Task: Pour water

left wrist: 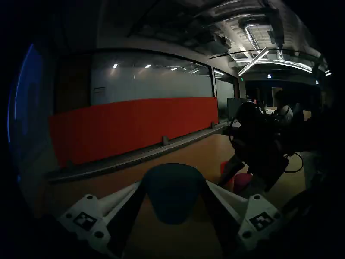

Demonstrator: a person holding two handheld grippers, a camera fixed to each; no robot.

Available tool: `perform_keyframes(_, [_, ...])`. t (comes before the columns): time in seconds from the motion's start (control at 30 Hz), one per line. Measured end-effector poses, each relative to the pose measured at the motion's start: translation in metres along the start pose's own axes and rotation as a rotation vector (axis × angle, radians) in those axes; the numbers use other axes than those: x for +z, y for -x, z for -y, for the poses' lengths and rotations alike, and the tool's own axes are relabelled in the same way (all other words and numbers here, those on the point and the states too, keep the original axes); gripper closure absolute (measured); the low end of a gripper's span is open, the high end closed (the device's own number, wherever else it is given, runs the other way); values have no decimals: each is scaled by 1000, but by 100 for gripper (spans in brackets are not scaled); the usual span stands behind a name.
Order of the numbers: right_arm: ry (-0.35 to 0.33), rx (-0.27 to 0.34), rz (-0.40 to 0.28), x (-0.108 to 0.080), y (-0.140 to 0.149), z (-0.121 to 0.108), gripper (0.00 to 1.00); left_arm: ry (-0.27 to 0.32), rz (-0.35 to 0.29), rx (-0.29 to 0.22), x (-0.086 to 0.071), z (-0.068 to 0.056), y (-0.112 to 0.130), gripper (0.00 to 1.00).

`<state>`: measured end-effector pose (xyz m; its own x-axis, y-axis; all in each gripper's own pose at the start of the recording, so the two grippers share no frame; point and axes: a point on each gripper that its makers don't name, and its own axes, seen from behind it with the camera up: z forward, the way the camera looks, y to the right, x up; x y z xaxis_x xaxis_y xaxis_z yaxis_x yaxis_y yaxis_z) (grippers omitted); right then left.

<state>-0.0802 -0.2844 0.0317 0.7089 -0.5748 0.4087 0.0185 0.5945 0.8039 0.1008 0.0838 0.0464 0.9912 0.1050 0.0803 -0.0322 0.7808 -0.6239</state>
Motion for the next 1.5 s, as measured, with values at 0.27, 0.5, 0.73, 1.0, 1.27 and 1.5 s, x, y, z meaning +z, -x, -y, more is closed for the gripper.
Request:
perform_keyframes(0.27, [5,16,-71,-16,-16,1,0,-9,2,2,-2,1,-2,14])
perform_keyframes(0.5, [23,15,-142,-37,-32,2,0,-18,11,1,-2,0,0,14])
perform_keyframes(0.73, [50,9,-229,-59,-52,2,0,-22,4,-16,-2,-4,-3,14])
perform_keyframes(1.0, [72,2,-323,-79,-73,2,0,-18,3,-33,-1,-7,-3,14])
perform_keyframes(1.27, [89,3,-425,-94,-92,3,0,-20,8,-37,1,-8,0,14])
perform_keyframes(1.5, [96,14,-507,-101,-106,4,0,-12,10,-44,3,-8,0,14])
